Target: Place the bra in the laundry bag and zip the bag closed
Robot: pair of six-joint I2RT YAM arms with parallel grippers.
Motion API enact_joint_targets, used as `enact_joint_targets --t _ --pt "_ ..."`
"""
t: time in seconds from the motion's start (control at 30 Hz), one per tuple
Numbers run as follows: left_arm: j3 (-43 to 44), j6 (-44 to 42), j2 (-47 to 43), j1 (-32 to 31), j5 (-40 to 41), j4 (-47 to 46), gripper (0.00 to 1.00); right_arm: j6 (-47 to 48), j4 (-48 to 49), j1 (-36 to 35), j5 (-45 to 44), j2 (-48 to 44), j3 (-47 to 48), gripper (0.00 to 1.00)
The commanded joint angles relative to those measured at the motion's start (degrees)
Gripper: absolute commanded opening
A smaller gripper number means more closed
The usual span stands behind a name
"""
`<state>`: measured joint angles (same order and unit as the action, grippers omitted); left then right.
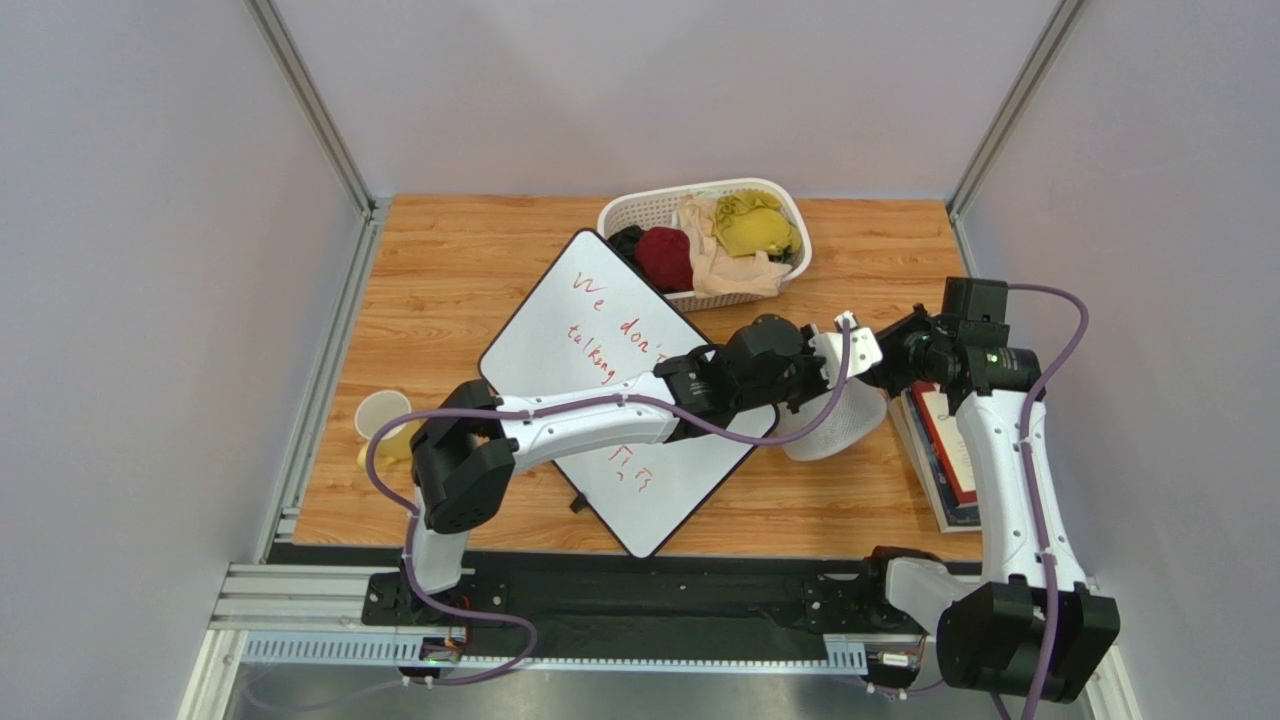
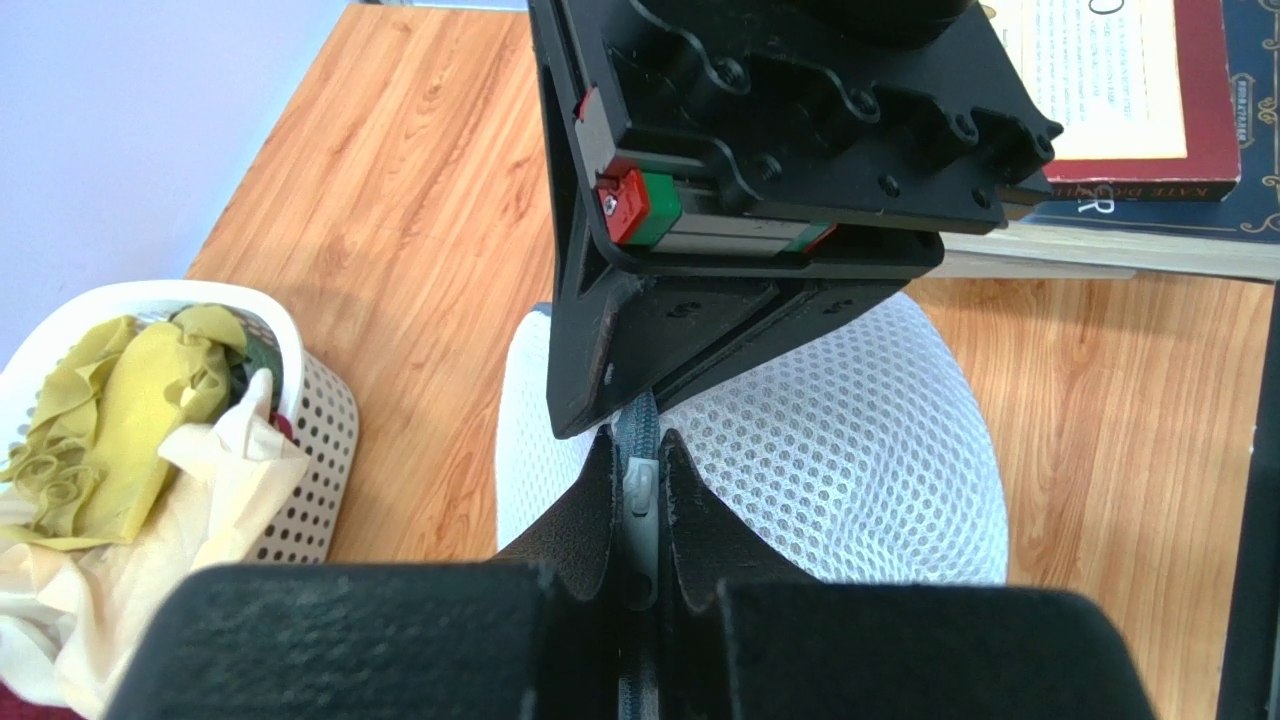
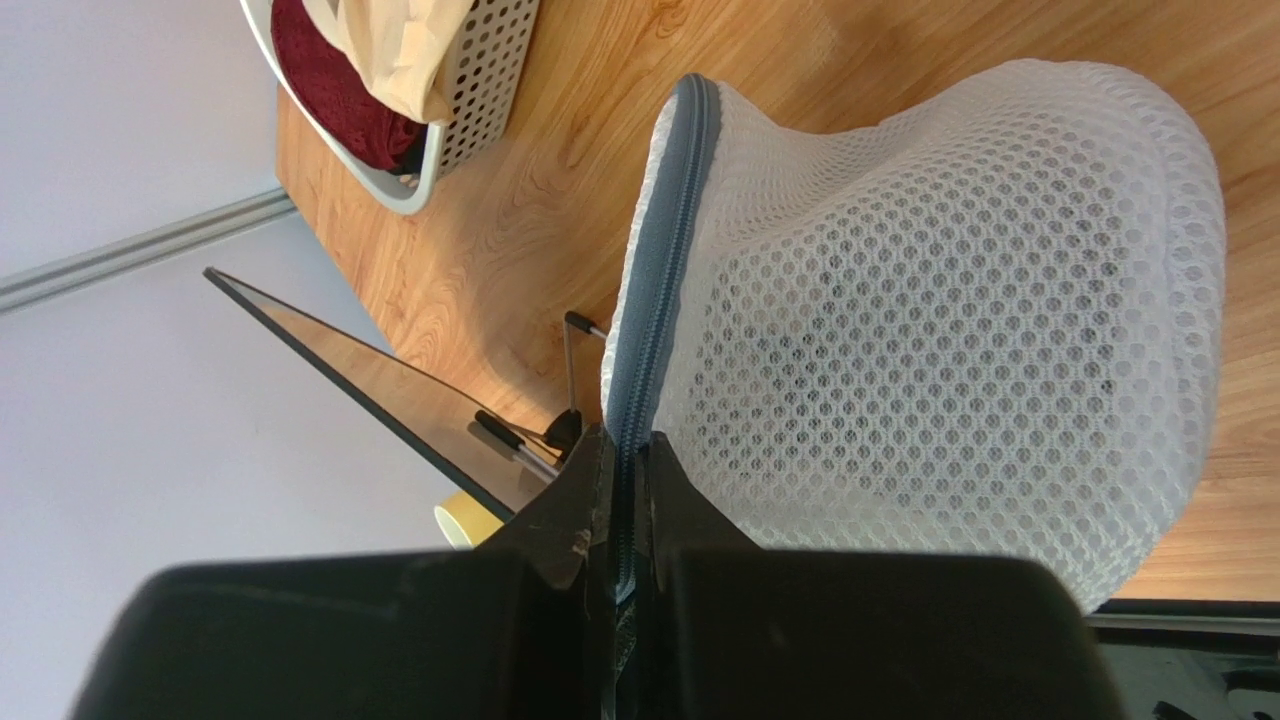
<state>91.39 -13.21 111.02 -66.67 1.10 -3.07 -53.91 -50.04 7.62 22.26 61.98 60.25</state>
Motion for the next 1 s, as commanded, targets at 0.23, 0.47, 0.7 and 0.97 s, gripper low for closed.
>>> enact_joint_targets --t 0.23,0.47,0.7,0.97 --pt "3.3 -1.5 -1.8 -0.9 -5.3 5.3 0.00 6.6 13.7 9.0 -4.9 2.3 8.5 0.00" --pt "7.3 -0.2 0.0 0.6 -10.8 6.8 0.02 5.7 11.5 9.7 6.2 0.9 6.8 0.00" --pt "6.3 -13.6 -1.6 1.4 -19.6 6.6 0.00 5.4 12.1 9.7 20.3 -4.3 -0.7 0.40" --pt "1.8 -21.2 -4.2 1.4 -20.4 1.2 0.00 10.0 2.9 10.6 16.9 -2.3 1.4 0.79"
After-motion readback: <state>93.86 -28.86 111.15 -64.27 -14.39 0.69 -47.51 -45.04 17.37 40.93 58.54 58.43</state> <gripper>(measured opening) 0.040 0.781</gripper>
